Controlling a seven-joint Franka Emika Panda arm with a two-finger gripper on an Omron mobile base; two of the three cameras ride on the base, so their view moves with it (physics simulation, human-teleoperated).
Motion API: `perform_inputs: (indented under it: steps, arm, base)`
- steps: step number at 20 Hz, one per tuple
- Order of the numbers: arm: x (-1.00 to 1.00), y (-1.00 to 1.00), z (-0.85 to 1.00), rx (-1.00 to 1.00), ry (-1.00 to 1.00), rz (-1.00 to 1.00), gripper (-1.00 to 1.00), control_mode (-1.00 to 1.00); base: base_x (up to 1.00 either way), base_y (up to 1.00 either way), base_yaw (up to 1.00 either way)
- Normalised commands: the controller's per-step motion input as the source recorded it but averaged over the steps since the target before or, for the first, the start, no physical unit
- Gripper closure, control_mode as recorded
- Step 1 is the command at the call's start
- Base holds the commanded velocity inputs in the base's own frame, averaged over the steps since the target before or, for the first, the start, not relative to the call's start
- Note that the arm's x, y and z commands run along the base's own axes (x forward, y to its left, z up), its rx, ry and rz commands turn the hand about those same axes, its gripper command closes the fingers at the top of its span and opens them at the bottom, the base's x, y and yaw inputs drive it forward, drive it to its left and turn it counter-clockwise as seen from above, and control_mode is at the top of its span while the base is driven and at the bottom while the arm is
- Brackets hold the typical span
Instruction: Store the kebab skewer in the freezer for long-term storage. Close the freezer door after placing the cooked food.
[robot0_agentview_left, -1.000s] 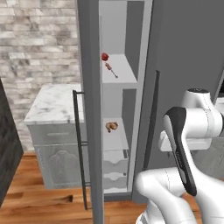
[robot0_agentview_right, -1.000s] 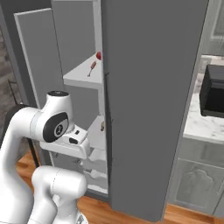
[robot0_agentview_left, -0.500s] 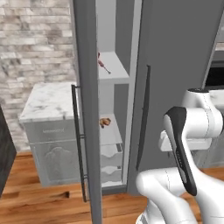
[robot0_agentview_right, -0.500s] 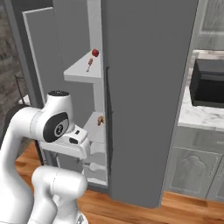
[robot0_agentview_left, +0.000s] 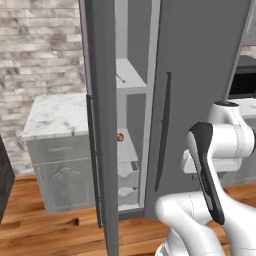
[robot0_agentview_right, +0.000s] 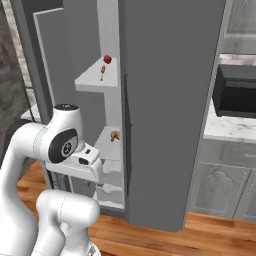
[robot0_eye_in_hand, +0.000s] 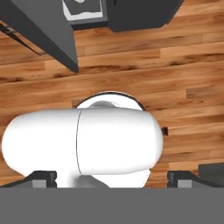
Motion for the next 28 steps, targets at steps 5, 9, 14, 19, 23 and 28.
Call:
perform_inputs:
  steps: [5, 9, 14, 19, 23, 28]
  arm:
    - [0.0, 0.0, 0.0, 0.0, 0.0, 0.0, -1.0, 1.0]
    - [0.0, 0.0, 0.0, 0.0, 0.0, 0.0, -1.0, 1.0]
    - [0.0, 0.0, 0.0, 0.0, 0.0, 0.0, -1.0, 1.0]
    - [0.0, 0.0, 0.0, 0.0, 0.0, 0.0, -1.0, 1.0]
    - [0.0, 0.0, 0.0, 0.0, 0.0, 0.0, -1.0, 1.0]
    - [0.0, 0.0, 0.0, 0.0, 0.0, 0.0, -1.0, 1.0]
  base:
    - [-0.22, 0.37, -0.13]
    - [-0.27, 0.38, -0.07]
    - [-0.13, 0.38, 0.0]
    - [-0.07, 0.3, 0.0]
    - [-0.03, 0.22, 0.0]
    - [-0.01, 0.15, 0.01]
